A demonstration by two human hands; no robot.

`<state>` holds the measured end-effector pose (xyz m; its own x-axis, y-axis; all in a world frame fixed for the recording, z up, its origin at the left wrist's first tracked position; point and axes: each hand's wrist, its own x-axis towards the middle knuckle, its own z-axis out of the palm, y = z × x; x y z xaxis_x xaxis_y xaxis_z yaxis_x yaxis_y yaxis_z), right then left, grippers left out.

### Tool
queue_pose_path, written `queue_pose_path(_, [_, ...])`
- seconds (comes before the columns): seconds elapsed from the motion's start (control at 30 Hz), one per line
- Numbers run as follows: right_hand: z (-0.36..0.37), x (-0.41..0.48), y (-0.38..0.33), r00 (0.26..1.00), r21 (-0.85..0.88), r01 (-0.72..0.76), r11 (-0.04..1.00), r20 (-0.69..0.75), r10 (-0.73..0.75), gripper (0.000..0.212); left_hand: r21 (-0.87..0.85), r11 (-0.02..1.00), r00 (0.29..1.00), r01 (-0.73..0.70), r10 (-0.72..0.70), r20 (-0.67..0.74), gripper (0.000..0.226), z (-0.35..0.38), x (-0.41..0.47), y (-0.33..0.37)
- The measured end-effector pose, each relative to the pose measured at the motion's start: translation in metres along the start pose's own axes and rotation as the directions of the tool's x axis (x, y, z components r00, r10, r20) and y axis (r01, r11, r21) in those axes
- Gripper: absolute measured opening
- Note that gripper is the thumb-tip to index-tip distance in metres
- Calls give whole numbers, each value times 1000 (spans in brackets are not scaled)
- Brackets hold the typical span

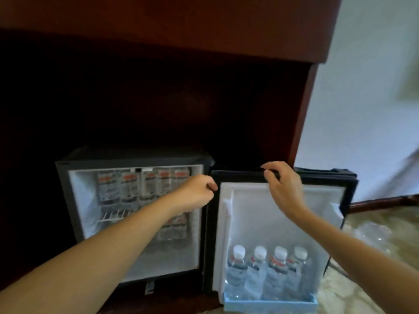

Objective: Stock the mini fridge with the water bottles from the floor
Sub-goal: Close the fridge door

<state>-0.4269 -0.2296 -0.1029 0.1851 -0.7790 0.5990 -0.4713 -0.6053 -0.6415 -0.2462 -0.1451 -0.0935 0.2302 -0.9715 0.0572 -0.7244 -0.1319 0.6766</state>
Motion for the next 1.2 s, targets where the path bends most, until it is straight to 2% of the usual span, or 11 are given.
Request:
queue_pose_path(0.07, [-20,23,24,992,-172,-104,980,56,115,35,39,998,999,-48,48,13,31,2,2,28])
queue_pose_path(0.17, [-37,44,56,933,-451,-193,871,191,305,52,88,992,996,-90,87,35,32,9,5,57])
queue_pose_path(0.23, [-41,51,73,884,-561,-151,814,291,366,57,114,988,994,-102,96,54,35,16,8,68])
queue_pose_path(0.33, [-46,54,87,861,-687,25,726,385,334,69,127,987,993,-96,85,88,42,25,12,76])
queue_pose_path(0.4, [-48,51,85,873,-695,33,719,371,318,75,121,989,992,-85,73,98,49,30,11,79])
queue_pose_path(0.53, [-52,39,70,914,-682,-2,732,295,278,69,98,993,994,-72,63,93,57,35,0,84])
queue_pose_path(0.77, [-65,-6,46,950,-678,26,735,246,194,62,92,995,995,-31,23,94,54,39,-34,87])
queue_pose_path(0.9, [-82,-29,19,951,-629,55,775,271,152,46,104,994,997,-9,2,71,50,40,-64,90])
queue_pose_path(1.2, [-103,-99,-63,913,-453,112,884,398,88,30,60,998,1000,6,-4,-29,59,22,-128,102])
